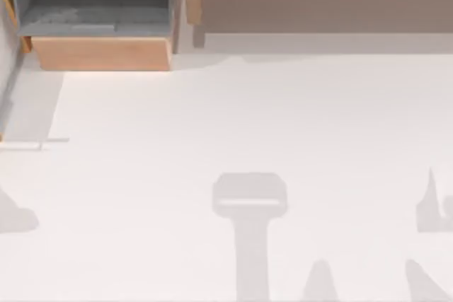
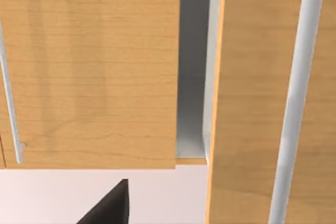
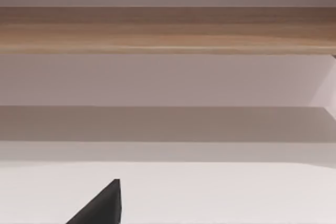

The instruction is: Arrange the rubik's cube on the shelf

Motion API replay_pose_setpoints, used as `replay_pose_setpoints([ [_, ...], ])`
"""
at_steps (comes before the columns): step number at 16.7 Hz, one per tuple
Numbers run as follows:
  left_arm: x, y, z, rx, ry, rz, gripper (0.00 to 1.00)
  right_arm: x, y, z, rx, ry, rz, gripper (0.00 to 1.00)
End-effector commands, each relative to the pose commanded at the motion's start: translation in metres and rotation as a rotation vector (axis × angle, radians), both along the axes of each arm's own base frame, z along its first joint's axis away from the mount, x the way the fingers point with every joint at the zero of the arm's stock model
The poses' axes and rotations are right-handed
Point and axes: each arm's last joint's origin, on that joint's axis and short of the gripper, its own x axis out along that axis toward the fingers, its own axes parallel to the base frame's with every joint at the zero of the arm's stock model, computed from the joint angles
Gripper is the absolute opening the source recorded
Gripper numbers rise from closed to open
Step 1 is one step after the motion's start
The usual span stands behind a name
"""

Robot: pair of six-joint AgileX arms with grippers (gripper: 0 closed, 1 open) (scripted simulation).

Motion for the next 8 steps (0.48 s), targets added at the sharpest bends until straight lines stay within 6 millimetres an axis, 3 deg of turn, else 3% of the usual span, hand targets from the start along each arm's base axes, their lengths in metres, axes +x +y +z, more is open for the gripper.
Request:
replay_pose_setpoints([
  [8, -0.020, 0.000, 0.000, 0.000, 0.000, 0.000, 1.00, 0.000, 0.000, 0.000, 0.000, 0.000, 0.000, 1.00],
])
